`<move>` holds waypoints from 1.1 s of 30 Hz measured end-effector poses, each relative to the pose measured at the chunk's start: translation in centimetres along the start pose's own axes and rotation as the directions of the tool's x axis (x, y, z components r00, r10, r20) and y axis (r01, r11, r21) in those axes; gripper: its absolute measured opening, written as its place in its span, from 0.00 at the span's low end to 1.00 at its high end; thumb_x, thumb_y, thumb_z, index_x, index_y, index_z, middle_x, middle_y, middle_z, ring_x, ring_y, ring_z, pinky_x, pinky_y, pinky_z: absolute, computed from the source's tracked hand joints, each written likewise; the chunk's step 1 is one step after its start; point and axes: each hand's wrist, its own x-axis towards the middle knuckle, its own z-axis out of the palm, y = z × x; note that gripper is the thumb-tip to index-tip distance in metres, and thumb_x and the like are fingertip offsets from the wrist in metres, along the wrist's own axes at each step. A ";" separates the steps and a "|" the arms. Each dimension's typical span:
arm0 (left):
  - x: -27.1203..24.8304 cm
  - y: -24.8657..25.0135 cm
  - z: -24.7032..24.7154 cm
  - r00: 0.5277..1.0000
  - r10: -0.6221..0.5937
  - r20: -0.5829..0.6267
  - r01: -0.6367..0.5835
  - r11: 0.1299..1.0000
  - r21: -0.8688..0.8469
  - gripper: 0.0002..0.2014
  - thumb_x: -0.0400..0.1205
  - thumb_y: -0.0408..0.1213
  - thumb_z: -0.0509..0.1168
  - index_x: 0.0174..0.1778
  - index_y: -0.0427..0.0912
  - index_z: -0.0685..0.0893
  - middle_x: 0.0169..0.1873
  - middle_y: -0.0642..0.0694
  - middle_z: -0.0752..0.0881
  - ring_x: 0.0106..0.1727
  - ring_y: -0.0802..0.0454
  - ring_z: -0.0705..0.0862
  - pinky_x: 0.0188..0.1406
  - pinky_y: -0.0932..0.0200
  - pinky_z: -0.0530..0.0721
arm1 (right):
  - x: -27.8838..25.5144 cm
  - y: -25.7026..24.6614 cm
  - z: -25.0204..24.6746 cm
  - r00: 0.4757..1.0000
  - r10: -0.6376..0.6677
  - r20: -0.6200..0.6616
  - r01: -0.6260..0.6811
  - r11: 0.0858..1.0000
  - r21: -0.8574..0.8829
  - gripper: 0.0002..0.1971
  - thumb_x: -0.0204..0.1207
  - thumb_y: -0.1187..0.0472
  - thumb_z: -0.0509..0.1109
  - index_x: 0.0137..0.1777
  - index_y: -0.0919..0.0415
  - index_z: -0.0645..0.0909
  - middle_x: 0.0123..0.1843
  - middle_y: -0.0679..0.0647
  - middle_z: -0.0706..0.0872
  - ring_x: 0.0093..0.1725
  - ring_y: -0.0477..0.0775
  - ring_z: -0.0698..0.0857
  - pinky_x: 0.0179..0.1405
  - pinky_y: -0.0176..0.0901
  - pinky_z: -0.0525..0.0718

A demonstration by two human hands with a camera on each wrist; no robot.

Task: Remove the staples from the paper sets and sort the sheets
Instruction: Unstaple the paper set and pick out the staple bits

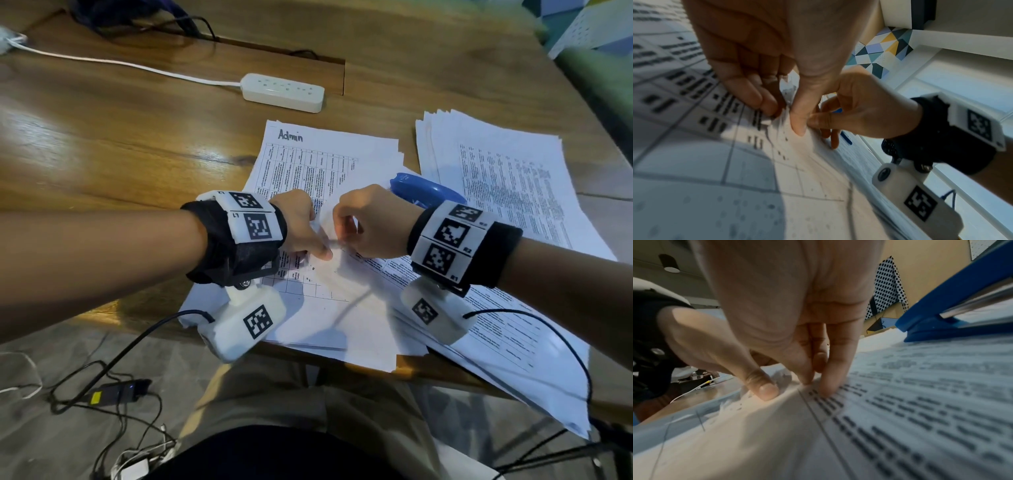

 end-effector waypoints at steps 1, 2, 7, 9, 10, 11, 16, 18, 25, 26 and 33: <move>0.0 0.0 0.0 1.000 0.000 0.004 0.000 1.000 -0.012 0.16 0.67 0.46 0.78 0.32 0.40 0.79 0.29 0.43 0.77 0.31 0.48 0.75 0.33 0.56 0.71 | -0.1 0.1 0.2 1.000 0.000 -0.009 0.000 1.000 0.007 0.06 0.72 0.67 0.65 0.40 0.66 0.84 0.44 0.59 0.85 0.41 0.51 0.76 0.45 0.42 0.76; 0.1 -0.1 -0.1 1.000 -0.001 0.009 0.001 0.999 -0.032 0.16 0.67 0.45 0.78 0.35 0.38 0.81 0.29 0.42 0.81 0.31 0.48 0.78 0.34 0.55 0.75 | 0.0 0.2 0.4 1.000 0.000 -0.013 0.000 1.000 0.019 0.05 0.71 0.68 0.65 0.40 0.65 0.84 0.44 0.58 0.85 0.41 0.51 0.76 0.46 0.43 0.77; 0.3 -0.3 -0.3 0.998 -0.022 0.055 0.030 0.990 -0.139 0.16 0.68 0.41 0.78 0.43 0.31 0.89 0.34 0.41 0.90 0.29 0.51 0.86 0.40 0.57 0.88 | 0.2 0.4 0.8 1.000 0.017 -0.022 -0.014 0.994 0.110 0.04 0.72 0.68 0.66 0.39 0.62 0.81 0.40 0.52 0.80 0.35 0.48 0.74 0.36 0.29 0.72; 0.4 -0.2 -0.3 0.998 -0.029 0.064 0.038 0.990 -0.135 0.17 0.68 0.41 0.78 0.43 0.31 0.89 0.34 0.41 0.90 0.29 0.51 0.86 0.40 0.58 0.88 | 0.2 0.4 1.0 1.000 0.018 -0.015 -0.015 0.989 0.147 0.07 0.73 0.68 0.67 0.37 0.57 0.78 0.39 0.49 0.77 0.30 0.42 0.73 0.31 0.21 0.69; 0.3 -0.2 -0.3 0.997 -0.032 0.064 0.040 0.991 -0.129 0.17 0.68 0.42 0.78 0.43 0.32 0.89 0.34 0.41 0.90 0.29 0.50 0.86 0.40 0.58 0.87 | 0.3 0.5 1.1 1.000 0.018 -0.014 -0.016 0.987 0.158 0.07 0.73 0.68 0.67 0.37 0.56 0.77 0.38 0.48 0.77 0.30 0.39 0.72 0.30 0.19 0.69; 0.3 -0.2 -0.3 0.997 -0.035 0.065 0.043 0.991 -0.125 0.17 0.68 0.42 0.78 0.44 0.32 0.89 0.34 0.40 0.90 0.29 0.50 0.86 0.39 0.58 0.87 | 0.4 0.6 1.3 1.000 0.021 -0.009 -0.019 0.986 0.166 0.07 0.73 0.66 0.68 0.37 0.56 0.77 0.39 0.48 0.77 0.30 0.40 0.72 0.30 0.19 0.68; 0.4 -0.3 -0.4 0.996 -0.042 0.075 0.051 0.991 -0.123 0.17 0.67 0.42 0.79 0.43 0.31 0.89 0.32 0.41 0.90 0.29 0.50 0.85 0.38 0.58 0.87 | 0.3 0.7 1.2 0.999 0.039 0.032 -0.044 0.984 0.173 0.02 0.75 0.62 0.69 0.41 0.58 0.81 0.42 0.48 0.77 0.32 0.40 0.72 0.32 0.26 0.67; 0.5 -0.3 -0.3 0.996 -0.041 0.073 0.049 0.992 -0.117 0.17 0.68 0.42 0.78 0.43 0.31 0.89 0.30 0.42 0.89 0.28 0.50 0.85 0.36 0.59 0.86 | 0.3 0.3 0.9 0.996 0.041 0.073 -0.050 0.991 0.127 0.05 0.76 0.63 0.66 0.39 0.55 0.76 0.43 0.48 0.77 0.34 0.42 0.73 0.35 0.33 0.67; 0.3 -0.3 -0.2 0.999 -0.020 0.037 0.024 0.996 -0.090 0.17 0.69 0.43 0.77 0.43 0.31 0.88 0.33 0.41 0.89 0.30 0.50 0.84 0.39 0.59 0.86 | 1.2 -1.1 -1.0 0.962 0.022 0.274 -0.006 0.998 -0.061 0.09 0.80 0.62 0.59 0.40 0.59 0.79 0.41 0.53 0.82 0.27 0.43 0.74 0.27 0.23 0.73; 0.4 -0.3 -0.2 0.999 -0.023 0.040 0.027 0.996 -0.089 0.17 0.69 0.43 0.77 0.43 0.31 0.88 0.32 0.42 0.89 0.30 0.50 0.84 0.39 0.58 0.86 | 1.2 -1.4 -1.2 0.950 0.030 0.309 -0.006 0.997 -0.077 0.11 0.80 0.63 0.58 0.37 0.56 0.78 0.40 0.52 0.82 0.27 0.43 0.75 0.26 0.26 0.73; 0.5 -0.4 -0.2 0.998 -0.036 0.047 0.039 0.996 -0.074 0.19 0.68 0.46 0.77 0.42 0.31 0.89 0.34 0.40 0.90 0.31 0.48 0.85 0.42 0.55 0.87 | 1.1 0.8 -2.7 0.958 0.198 0.210 -0.220 0.972 0.088 0.10 0.80 0.63 0.62 0.39 0.67 0.77 0.42 0.60 0.86 0.37 0.55 0.90 0.34 0.42 0.84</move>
